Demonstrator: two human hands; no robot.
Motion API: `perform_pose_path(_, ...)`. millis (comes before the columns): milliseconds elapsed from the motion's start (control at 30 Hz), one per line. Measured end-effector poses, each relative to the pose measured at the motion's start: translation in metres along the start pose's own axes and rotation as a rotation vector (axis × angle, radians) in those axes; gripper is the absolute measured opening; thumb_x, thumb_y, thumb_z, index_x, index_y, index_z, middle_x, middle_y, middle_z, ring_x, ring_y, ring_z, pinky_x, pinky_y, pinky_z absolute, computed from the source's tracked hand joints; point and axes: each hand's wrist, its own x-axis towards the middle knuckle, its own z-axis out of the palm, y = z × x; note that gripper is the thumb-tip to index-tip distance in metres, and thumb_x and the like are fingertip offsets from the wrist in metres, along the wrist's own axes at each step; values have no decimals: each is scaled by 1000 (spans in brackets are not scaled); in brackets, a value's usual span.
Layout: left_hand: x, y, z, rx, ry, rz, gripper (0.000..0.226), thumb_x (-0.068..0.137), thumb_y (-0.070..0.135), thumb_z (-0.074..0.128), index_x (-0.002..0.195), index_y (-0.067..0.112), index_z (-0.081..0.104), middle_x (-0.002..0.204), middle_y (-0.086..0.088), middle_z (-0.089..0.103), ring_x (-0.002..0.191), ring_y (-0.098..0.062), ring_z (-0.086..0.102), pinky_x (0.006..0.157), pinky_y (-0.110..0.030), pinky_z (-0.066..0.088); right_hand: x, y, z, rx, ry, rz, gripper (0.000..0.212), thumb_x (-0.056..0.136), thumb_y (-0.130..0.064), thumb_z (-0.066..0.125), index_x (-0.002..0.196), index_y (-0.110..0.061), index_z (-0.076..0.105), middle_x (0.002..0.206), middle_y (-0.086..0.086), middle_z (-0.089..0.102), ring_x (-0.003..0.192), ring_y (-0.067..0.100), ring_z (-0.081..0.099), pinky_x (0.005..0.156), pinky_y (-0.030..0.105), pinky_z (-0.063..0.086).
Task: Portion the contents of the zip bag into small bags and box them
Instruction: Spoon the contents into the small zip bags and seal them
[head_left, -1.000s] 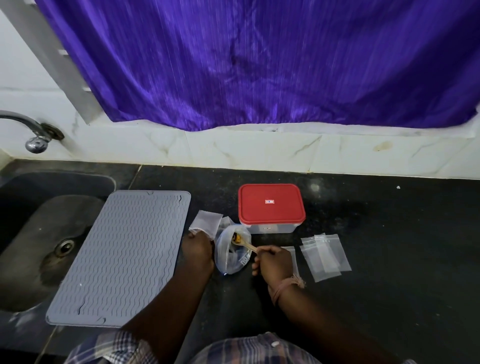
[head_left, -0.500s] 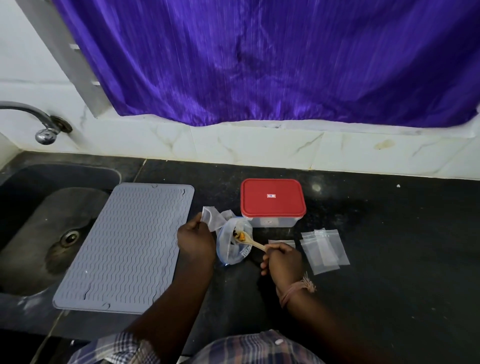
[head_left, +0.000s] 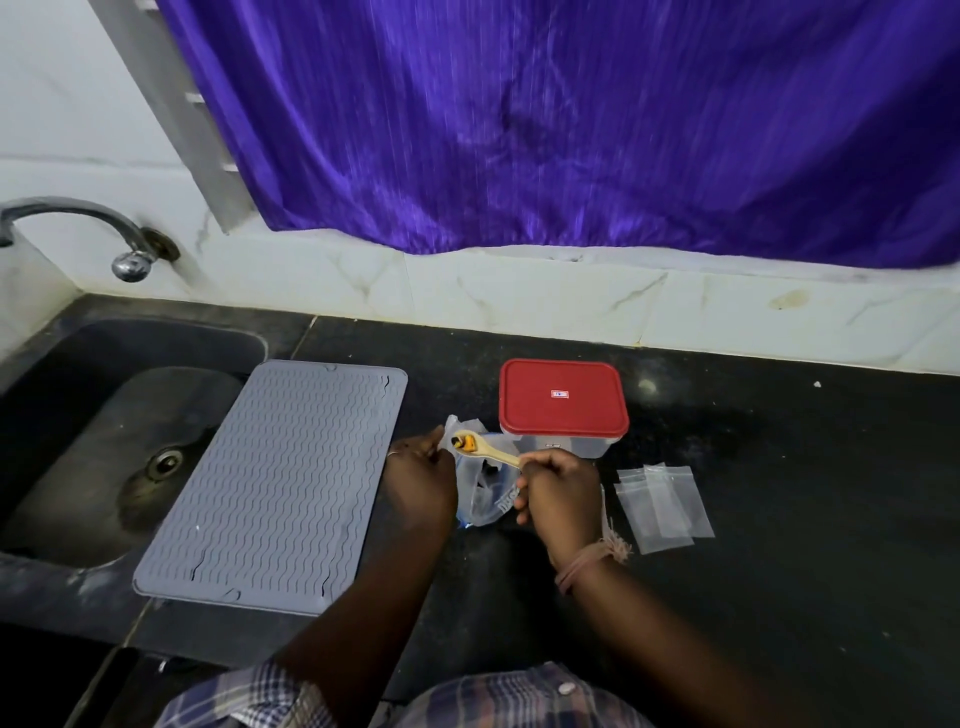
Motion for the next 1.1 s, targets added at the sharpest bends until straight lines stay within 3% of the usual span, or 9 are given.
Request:
perform_pose_path(167,-12,11,-3,-56,-30,14,30,91,11,66,116,20,78,115,-3,74,104,-17,70,99,-38,55,9,7,8,-153,21,-80,23,89,-10,59,70,-19,70,55,3,65,48,21,63,50,40,58)
perform_pose_path(300,-18,12,-5,-182,-114,-51,29,89,26,66,116,29,76,111,7,77,104,-10,72,97,-41,57,10,3,14,-483,17,-443,15,89,-13,61,79,-15,71,73,0,70,69,14,65,67,33,55)
perform_pose_path(400,-15,19,-4,-282,-36,-126,28,89,15,69,114,25,77,105,7,78,100,-9,73,96,-40,58,9,3,19,-762,-139,-751,9,90,-14,61,93,-12,70,90,2,69,82,16,65,72,28,49)
perform_pose_path(533,-10,19,-6,-384,1,-225,25,93,7,67,114,17,73,105,4,76,93,-4,70,80,-25,58,13,16,20,-1063,-263,-969,53,60,-12,85,111,-13,70,96,5,67,79,21,68,63,29,58)
perform_pose_path(633,-8,13,-6,-363,16,-260,18,96,9,65,110,19,70,93,15,70,81,7,66,65,-10,48,17,18,16,-997,-248,-1005,55,64,-7,84,117,-9,70,103,7,68,85,23,69,70,31,60)
perform_pose_path(733,-9,11,-7,-311,19,-245,16,96,15,66,96,31,68,82,18,69,71,13,67,62,-10,49,14,12,12,-820,-157,-946,32,81,-9,65,112,-9,71,100,7,68,86,21,67,73,31,58)
perform_pose_path(833,-5,6,-3,-236,6,-303,15,94,22,65,85,34,69,83,12,74,75,-1,71,77,-34,62,7,7,4,-571,-54,-846,14,92,-12,56,93,-12,70,87,2,66,78,14,61,68,28,51)
perform_pose_path(933,-3,0,4,-115,7,-342,13,88,36,58,85,32,70,81,6,74,77,-13,73,78,-42,63,6,8,-9,-423,44,-725,9,90,-8,64,87,-15,68,76,-4,64,68,7,58,63,12,41)
perform_pose_path(1100,-10,20,9,-125,65,-504,29,102,25,48,116,3,62,111,-17,69,103,-34,67,98,-46,54,17,26,-30,-371,160,-523,9,86,-14,67,83,-22,62,75,-9,65,71,9,63,62,31,51)
